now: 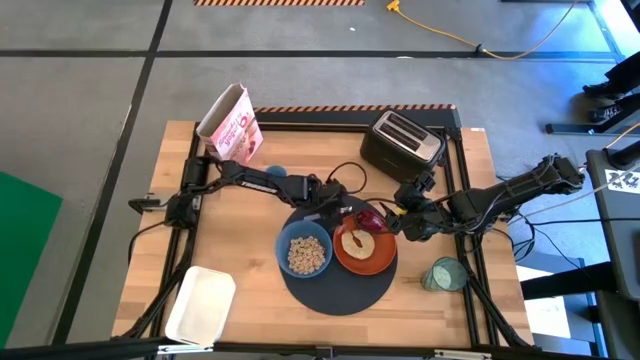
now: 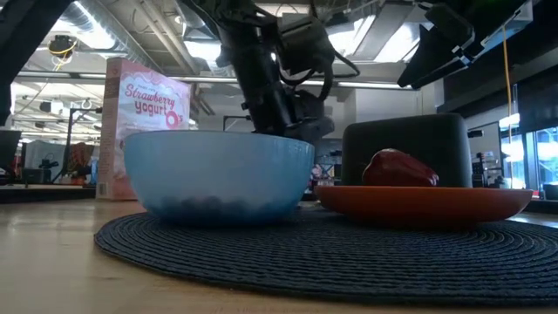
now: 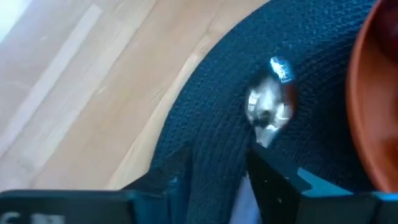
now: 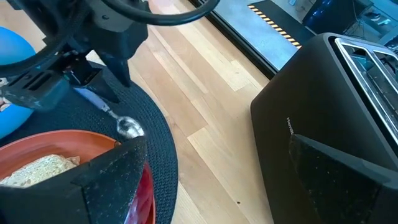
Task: Arrange a breakfast setting
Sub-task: Put the blue spoon on the mat, then put the transparent blue glass on the mat
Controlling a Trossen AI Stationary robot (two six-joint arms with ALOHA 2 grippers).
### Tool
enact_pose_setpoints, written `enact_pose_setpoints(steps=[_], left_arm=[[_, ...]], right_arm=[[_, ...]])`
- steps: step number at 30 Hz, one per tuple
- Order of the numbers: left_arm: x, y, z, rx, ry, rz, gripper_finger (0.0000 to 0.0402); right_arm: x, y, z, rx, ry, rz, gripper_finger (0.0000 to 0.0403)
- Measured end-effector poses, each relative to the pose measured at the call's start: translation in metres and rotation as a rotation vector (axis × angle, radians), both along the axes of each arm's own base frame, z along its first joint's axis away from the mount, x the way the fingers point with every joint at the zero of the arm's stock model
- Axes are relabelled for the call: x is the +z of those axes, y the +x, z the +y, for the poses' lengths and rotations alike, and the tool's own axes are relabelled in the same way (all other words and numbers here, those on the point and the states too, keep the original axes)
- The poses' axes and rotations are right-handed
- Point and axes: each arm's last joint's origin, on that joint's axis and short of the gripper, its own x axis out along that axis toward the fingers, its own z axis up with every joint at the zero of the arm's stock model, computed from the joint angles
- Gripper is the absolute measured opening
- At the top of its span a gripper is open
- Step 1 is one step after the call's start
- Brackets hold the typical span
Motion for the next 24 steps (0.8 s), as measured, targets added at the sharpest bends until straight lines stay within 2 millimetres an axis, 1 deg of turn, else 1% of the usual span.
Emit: enact_pose_setpoints(steps=[3,5,7,9,12,16,19,22,24], left_arm=[[0.008,-0.003,0.002,-0.012,0.02,0.006,0.0159],[0.024,-0.007,0.001,-0.024,0.059,-0.016,0.0164],[0.043,-0.013,-0.003,-0.048,0.112,-0.031,0.0165],[0.061,-0.02,-0.01,-0.067,0.155,-0.055,0.0164],[0.076,-0.032,-0.029,-0.111,0.201,-0.083,0.0163],[0.077,-0.054,-0.057,-0.198,0.23,-0.113,0.0163],[0.068,-0.071,-0.075,-0.261,0.227,-0.129,0.0163],[0.064,-0.089,-0.091,-0.325,0.23,-0.146,0.0163],[0.064,-0.1,-0.102,-0.383,0.239,-0.15,0.0163]], right_arm=[[0.0,0.0,0.0,0.0,0.0,0.001,0.0383],[0.002,0.0,0.0,0.001,-0.001,0.004,0.0383],[0.01,0.0,0.0,0.008,0.014,0.001,0.0383],[0.019,0.001,0.002,0.032,0.056,0.004,0.0383],[0.037,0.001,0.005,0.082,0.165,0.008,0.0383],[0.058,-0.003,0.014,0.119,0.337,0.02,0.0383],[0.068,-0.011,0.027,0.083,0.435,0.048,0.0377],[0.074,-0.021,0.047,0.009,0.539,0.113,0.0356],[0.073,-0.025,0.065,-0.038,0.629,0.181,0.0338]])
